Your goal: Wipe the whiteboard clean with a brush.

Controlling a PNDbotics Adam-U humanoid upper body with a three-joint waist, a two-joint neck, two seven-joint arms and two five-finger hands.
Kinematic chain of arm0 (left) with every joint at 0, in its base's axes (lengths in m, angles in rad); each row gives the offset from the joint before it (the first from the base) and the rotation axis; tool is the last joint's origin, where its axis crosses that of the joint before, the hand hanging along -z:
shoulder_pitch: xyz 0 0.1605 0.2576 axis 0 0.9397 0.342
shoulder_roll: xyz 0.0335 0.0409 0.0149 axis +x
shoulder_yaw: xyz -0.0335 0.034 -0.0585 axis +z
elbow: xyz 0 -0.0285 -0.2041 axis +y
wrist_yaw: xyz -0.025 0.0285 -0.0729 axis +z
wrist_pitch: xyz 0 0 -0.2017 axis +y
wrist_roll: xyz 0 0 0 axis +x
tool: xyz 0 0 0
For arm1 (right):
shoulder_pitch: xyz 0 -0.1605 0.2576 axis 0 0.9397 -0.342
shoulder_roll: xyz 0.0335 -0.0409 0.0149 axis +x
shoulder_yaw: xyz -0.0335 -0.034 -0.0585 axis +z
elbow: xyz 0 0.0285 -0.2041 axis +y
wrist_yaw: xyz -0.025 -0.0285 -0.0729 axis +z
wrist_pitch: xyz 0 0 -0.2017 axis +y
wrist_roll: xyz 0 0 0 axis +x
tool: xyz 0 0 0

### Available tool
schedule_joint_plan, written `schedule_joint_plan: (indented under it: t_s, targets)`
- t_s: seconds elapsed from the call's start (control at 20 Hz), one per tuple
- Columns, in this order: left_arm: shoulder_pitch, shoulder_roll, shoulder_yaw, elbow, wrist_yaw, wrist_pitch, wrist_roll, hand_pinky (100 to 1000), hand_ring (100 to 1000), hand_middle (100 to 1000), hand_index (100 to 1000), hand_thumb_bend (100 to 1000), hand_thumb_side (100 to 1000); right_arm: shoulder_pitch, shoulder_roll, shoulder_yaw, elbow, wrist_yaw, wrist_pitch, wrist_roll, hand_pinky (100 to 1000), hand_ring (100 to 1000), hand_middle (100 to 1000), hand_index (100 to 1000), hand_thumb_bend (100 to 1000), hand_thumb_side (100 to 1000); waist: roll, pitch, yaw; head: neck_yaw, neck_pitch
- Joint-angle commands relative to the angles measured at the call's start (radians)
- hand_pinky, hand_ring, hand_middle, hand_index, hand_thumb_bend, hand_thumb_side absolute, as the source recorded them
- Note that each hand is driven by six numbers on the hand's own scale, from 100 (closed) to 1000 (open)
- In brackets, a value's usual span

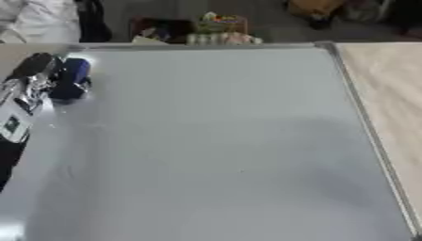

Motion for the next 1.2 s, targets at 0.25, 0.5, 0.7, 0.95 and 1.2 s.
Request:
schedule_joint_plan:
  t_s: [0.25,0.5,0.7,0.95,1.2]
  targets:
    - [-0.005,0.019,0.006,0.001,-0.006,0.002,-0.016,518,582,499,782,335,382,-0.002,-0.01,-0.015,-0.011,-0.003,-0.001,-0.017,838,810,709,873,100,1000,-0.001,-0.024,-0.007,0.006,-0.007]
    - [-0.006,0.019,0.008,0.0,-0.007,0.004,-0.019,526,593,509,803,365,401,-0.001,-0.009,-0.016,-0.011,-0.004,0.0,-0.021,837,809,708,868,100,1000,0.0,-0.024,-0.007,0.005,-0.008]
    - [-0.005,0.02,0.01,0.0,-0.004,0.006,-0.018,530,607,537,846,399,440,0.001,-0.006,-0.018,-0.011,-0.004,0.002,-0.025,837,809,704,863,100,1000,0.0,-0.024,-0.007,0.004,-0.009]
    - [-0.007,0.019,0.012,-0.002,0.01,0.004,-0.017,524,613,543,828,403,467,0.005,-0.004,-0.02,-0.011,-0.005,0.005,-0.031,836,809,701,861,100,1000,-0.001,-0.025,-0.006,0.005,-0.007]
    - [-0.008,0.018,0.011,-0.007,0.015,0.001,0.002,502,591,495,774,385,444,0.008,-0.003,-0.022,-0.011,-0.003,0.014,-0.038,837,807,698,860,100,1000,-0.002,-0.026,-0.006,0.006,-0.009]
